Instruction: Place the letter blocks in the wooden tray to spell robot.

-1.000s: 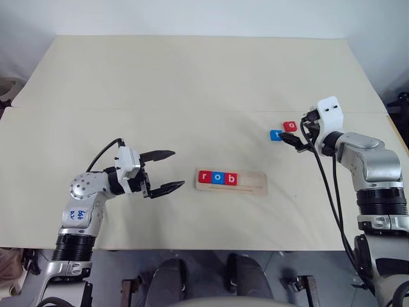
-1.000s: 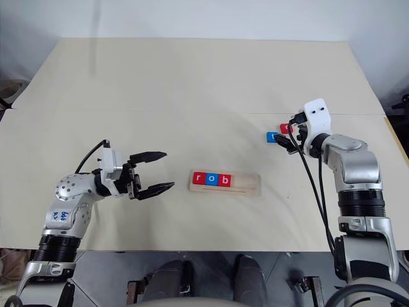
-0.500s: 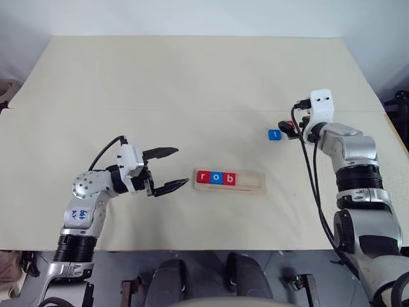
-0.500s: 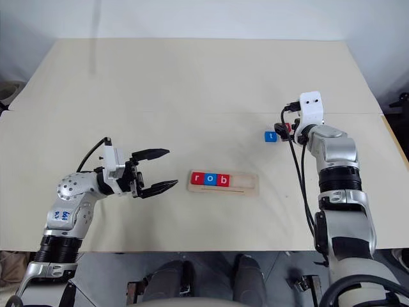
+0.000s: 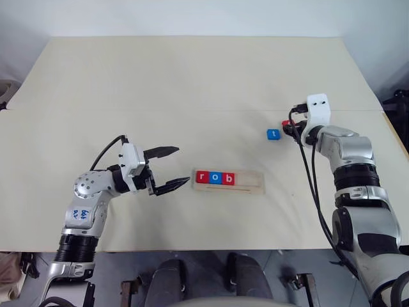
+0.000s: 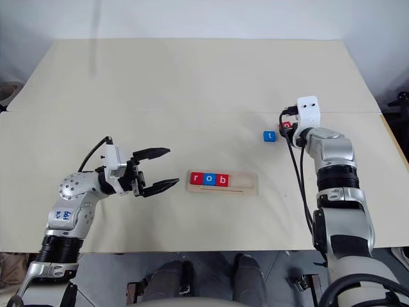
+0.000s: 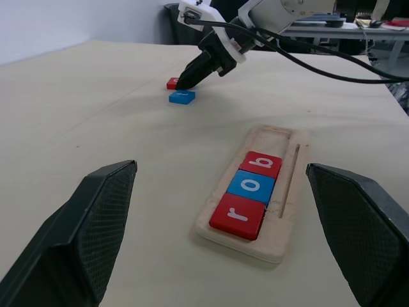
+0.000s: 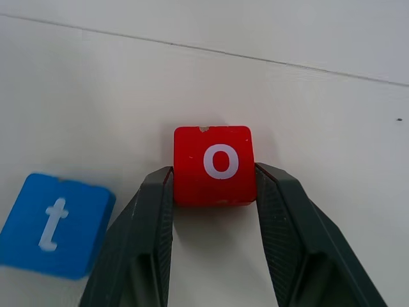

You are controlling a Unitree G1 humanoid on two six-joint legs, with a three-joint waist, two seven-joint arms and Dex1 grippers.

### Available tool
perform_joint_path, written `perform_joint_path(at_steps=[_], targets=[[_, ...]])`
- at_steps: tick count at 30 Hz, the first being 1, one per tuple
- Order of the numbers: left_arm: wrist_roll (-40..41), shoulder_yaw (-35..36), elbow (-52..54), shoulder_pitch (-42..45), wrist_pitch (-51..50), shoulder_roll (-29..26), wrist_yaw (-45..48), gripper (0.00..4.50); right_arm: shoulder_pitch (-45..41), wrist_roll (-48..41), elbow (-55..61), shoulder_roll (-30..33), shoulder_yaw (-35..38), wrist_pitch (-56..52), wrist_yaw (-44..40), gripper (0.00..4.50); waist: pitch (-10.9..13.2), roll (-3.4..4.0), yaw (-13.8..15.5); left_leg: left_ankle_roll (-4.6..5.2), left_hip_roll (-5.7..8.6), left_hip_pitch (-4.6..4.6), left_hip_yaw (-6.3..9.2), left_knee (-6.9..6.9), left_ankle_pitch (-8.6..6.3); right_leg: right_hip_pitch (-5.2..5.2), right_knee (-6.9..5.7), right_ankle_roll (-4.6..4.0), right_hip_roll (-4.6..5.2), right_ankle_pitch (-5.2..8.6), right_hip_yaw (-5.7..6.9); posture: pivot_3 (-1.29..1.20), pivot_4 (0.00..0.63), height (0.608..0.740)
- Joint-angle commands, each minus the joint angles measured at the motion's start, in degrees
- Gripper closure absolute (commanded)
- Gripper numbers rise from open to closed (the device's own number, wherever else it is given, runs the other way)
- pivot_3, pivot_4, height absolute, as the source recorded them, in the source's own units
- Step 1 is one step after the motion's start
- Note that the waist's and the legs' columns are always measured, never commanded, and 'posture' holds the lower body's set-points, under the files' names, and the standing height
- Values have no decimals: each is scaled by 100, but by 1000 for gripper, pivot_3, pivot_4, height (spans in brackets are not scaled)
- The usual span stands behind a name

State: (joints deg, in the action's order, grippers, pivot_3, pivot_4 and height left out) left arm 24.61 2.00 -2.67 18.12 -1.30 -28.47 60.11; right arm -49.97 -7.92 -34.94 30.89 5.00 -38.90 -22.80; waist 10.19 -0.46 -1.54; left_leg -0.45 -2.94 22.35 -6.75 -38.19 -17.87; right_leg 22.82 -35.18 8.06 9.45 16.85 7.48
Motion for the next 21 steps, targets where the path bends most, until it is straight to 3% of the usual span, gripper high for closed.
perform_joint_path(at_steps=[1,4,10,13,17,21], targets=[[76,11,80,160,-5,-16,100,0,510,-209,1530,328,331,-757,-28,3049,0,0,11,0,0,1,1,1,0,0,1,0,0,0,1,0,150,740],[109,-27,-67,263,-52,-29,271,0,1702,-643,3798,377,969,-2035,102,3049,-1,1,41,0,0,1,3,3,0,1,3,0,0,0,2,0,150,740],[140,-91,-262,365,-127,35,514,0,3707,-1198,6981,-9,1491,-3527,234,3049,-1,1,128,1,0,1,6,5,-1,1,7,0,-2,0,3,0,150,740],[116,-99,-364,431,-135,57,600,0,4174,-1346,7708,-752,1823,-4020,499,3049,-1,1,129,2,0,-4,5,2,-1,0,1,-2,-2,-1,-3,0,150,740],[82,-112,-424,499,-132,101,631,0,4456,-1341,8011,-1201,1856,-4115,683,3049,-2,1,139,6,2,-2,5,0,-4,1,0,-2,-1,-1,-6,0,150,740],[77,-110,-396,503,-130,106,626,0,4449,-1320,7851,-1093,1834,-3985,675,1750,-2,2,137,8,3,0,7,1,-5,1,3,-2,-2,-2,-4,0,150,740]])
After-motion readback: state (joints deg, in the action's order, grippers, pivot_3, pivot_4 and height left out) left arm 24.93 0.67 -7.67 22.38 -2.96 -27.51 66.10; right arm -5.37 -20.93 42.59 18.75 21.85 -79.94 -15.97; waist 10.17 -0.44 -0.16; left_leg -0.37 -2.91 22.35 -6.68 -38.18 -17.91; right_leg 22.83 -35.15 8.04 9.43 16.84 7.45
